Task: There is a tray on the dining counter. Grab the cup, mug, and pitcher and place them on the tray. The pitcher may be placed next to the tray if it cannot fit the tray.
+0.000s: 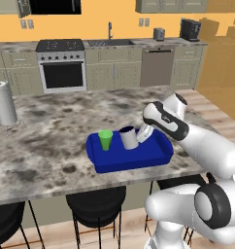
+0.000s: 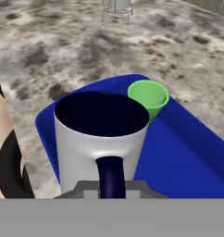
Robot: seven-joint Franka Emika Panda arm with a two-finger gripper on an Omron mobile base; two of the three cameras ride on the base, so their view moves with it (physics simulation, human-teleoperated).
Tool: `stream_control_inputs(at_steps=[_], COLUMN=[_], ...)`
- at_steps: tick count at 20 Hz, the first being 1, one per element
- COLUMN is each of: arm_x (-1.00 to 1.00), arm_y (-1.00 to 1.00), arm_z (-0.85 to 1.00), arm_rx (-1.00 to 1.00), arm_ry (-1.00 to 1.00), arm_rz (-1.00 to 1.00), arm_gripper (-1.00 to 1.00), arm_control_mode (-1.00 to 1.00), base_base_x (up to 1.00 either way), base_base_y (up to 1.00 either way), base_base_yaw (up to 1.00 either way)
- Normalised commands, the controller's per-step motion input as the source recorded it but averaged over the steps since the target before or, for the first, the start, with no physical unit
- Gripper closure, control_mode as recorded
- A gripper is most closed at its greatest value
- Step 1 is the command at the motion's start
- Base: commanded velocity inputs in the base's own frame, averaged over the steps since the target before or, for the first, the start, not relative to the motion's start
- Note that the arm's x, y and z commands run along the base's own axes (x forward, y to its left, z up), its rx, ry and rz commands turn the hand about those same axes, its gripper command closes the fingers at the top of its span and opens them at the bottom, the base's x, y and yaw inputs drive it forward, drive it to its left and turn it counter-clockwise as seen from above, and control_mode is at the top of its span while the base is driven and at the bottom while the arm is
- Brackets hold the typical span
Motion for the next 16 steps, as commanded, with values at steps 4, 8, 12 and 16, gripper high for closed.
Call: stream_control_inputs(at_steps=[4,8,12,16], arm_x=[0.03,0.11,0.12,0.18], arm_y=[0.0,0.0,0.09,0.14], arm_z=[-0.32,-0.32,-0.23,-0.17], arm_rx=[0.09,0.14,0.09,0.04], arm_ry=[0.0,0.0,0.0,0.0], arm_rz=[0.07,0.07,0.05,0.03], arm_gripper=[1.0,1.0,1.0,1.0], arm_control_mode=[-1.0,-1.0,-1.0,-1.0], base_base_x=[0.0,0.0,0.0,0.0], base_base_y=[0.0,0.0,0.0,0.0], base_base_yaw=[0.0,0.0,0.0,0.0])
